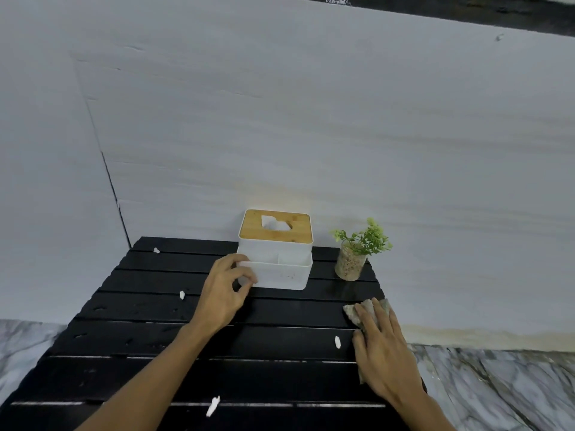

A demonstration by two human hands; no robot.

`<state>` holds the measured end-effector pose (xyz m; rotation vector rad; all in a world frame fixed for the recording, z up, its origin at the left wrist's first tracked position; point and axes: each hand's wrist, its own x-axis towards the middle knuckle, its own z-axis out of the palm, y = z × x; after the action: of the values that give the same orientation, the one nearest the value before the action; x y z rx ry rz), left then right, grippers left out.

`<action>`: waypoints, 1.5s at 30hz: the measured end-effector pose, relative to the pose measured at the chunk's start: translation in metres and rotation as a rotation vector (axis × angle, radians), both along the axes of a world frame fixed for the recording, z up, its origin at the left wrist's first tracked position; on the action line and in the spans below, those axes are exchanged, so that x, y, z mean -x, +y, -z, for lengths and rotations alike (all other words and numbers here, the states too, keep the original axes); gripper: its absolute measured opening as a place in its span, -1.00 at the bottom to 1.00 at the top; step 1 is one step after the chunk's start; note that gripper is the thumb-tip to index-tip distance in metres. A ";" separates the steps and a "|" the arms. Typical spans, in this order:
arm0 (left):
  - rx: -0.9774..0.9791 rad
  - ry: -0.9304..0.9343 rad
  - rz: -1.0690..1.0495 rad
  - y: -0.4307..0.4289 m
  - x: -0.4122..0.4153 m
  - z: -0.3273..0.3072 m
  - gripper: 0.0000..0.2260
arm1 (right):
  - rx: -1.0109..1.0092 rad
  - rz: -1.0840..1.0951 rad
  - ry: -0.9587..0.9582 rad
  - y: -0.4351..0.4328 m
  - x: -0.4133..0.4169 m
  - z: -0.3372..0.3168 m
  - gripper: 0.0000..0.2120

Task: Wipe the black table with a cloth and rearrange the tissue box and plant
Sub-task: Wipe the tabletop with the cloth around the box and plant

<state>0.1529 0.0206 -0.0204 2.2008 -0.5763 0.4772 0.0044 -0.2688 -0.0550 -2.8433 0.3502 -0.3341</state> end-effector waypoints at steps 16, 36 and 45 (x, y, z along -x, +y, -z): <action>0.102 0.009 -0.006 -0.001 0.011 -0.010 -0.81 | -0.108 -0.039 -0.075 0.006 -0.012 -0.001 -0.55; 0.315 -0.064 0.048 0.044 0.036 -0.105 -0.82 | -0.199 -0.059 -0.063 0.061 -0.072 -0.014 -0.54; 0.354 -0.083 0.050 0.052 0.029 -0.111 -0.84 | -0.170 -0.311 0.053 0.108 -0.129 -0.020 -0.48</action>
<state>0.1243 0.0727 0.0906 1.8333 -0.5429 0.5978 0.1332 -0.1605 -0.0353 -2.6853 -0.0546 -0.1573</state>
